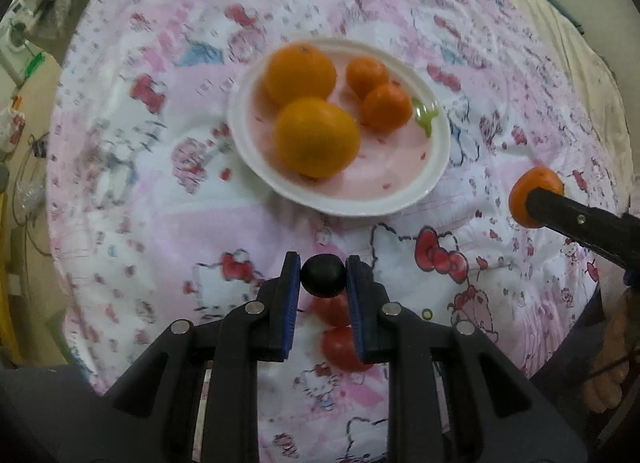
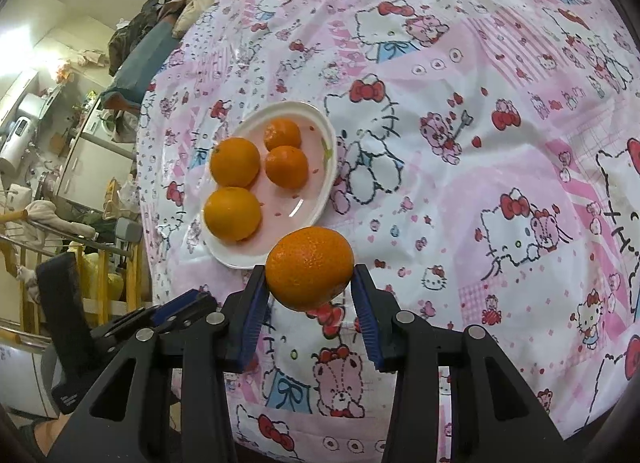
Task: Organize fruits
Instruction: 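Lower the tangerine and black grape onto the plate and open both tools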
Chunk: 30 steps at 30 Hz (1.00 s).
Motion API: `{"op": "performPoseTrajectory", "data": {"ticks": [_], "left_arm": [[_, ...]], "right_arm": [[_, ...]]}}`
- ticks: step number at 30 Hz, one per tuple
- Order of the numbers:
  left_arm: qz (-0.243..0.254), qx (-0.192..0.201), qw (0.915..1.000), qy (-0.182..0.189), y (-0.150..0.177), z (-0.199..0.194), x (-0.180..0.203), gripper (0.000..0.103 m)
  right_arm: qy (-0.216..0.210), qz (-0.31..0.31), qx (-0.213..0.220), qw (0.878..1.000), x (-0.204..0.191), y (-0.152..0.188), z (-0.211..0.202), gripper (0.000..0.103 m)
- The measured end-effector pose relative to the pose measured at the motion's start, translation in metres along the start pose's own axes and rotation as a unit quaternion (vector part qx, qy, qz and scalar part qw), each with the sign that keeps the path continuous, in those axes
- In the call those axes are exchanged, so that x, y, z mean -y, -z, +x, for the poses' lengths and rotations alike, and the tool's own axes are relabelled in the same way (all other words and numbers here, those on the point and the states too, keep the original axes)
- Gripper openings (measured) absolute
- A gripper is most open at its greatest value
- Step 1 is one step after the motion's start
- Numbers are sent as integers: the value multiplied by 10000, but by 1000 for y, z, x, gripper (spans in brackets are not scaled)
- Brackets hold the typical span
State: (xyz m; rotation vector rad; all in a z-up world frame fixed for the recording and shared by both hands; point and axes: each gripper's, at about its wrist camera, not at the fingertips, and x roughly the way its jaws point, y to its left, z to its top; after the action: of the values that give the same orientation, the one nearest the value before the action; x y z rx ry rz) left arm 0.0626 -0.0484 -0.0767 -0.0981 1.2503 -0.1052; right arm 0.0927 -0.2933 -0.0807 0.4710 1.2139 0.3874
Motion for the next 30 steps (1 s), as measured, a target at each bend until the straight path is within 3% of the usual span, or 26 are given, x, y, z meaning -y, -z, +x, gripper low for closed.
{"op": "performPoseTrajectory", "data": {"ticks": [6, 14, 30], "left_arm": [[-321, 325, 9989, 76, -9, -31, -18, 19], [-214, 642, 9977, 35, -40, -48, -16, 19], [-164, 659, 9977, 31, -105, -20, -28, 19]], "right_arm": [[-139, -50, 163, 9998, -8, -3, -11, 44], [-287, -144, 414, 9986, -17, -16, -21, 44], [-317, -384, 394, 9980, -22, -75, -2, 44]]}}
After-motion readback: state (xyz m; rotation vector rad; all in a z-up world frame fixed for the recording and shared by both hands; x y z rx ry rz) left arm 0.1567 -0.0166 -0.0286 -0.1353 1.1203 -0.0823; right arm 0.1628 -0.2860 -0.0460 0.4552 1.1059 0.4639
